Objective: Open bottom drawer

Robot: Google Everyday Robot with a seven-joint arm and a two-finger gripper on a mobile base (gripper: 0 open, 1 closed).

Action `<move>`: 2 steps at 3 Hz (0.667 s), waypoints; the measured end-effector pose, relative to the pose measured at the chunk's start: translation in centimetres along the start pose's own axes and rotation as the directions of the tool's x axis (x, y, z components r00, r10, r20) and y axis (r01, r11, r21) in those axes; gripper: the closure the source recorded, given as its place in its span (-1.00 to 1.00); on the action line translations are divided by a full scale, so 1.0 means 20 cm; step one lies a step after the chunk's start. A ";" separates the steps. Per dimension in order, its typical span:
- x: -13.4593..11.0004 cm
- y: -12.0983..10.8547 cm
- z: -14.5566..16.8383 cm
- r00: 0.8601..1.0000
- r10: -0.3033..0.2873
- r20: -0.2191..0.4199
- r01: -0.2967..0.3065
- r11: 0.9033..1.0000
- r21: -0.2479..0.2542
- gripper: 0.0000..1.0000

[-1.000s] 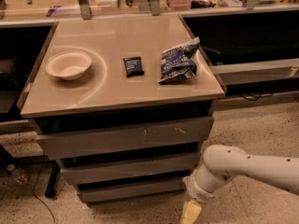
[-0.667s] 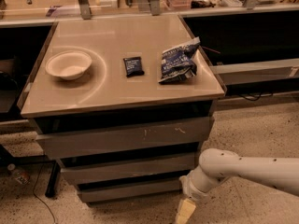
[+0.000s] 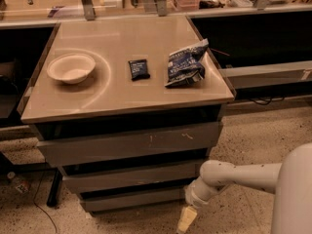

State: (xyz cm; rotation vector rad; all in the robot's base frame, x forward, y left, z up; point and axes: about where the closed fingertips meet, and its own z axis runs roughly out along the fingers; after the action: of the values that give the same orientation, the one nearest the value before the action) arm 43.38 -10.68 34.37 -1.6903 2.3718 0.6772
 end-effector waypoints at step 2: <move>-0.04 -0.03 0.13 0.999 -0.004 0.042 0.005 1.000 -0.017 -1.00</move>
Offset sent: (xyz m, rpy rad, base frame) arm 0.0206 0.0517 -0.0690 0.1430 -0.0016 -0.0073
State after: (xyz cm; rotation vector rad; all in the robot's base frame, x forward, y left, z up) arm 43.93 -8.98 32.11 -1.6710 2.3399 0.7266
